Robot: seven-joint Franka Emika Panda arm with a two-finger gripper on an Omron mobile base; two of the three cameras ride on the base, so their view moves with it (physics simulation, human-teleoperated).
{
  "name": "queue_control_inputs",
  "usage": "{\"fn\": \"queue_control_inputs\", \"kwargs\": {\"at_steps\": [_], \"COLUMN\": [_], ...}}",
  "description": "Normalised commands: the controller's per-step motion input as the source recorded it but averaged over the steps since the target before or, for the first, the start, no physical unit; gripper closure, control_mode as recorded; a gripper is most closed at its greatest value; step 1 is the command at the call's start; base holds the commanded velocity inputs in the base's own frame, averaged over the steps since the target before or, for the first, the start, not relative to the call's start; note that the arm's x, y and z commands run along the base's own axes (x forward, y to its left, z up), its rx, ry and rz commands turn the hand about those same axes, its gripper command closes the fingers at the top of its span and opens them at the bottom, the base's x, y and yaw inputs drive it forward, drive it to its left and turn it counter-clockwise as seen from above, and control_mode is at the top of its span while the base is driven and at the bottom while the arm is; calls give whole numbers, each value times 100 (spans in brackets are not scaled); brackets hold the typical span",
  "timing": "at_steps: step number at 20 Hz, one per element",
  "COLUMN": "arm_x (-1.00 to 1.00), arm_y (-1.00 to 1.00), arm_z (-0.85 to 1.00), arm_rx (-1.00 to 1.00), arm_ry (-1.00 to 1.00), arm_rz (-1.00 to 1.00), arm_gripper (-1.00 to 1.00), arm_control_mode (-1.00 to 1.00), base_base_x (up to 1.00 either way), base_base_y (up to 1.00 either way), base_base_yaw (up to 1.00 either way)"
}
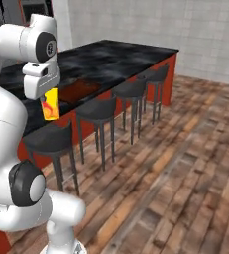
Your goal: There is a tray on the dining counter. Grab the cup, mug, and pitcher and place them on the tray. The pitcher may be placed next to the tray if it cannot fit the tray.
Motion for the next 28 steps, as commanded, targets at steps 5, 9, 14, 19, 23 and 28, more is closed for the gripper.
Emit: {"fn": "queue_control_inputs", "kwargs": {"at_steps": [5,9,14,19,23,28], "arm_x": [0,0,0,0,0,0], "arm_y": [0,0,0,0,0,0], "arm_z": [0,0,0,0,0,0], "arm_rx": [0,0,0,0,0,0], "arm_ry": [0,0,0,0,0,0], "arm_rz": [0,0,0,0,0,0], "arm_gripper": [100,100,100,100,100,100], "arm_control_mode": [100,100,100,100,100,100], "base_base_x": [72,73,74,73,73,66], "base_base_y": [-93,-87,-74,-70,-67,-61], "base_base_yaw": [43,45,51,53,55,56]}}
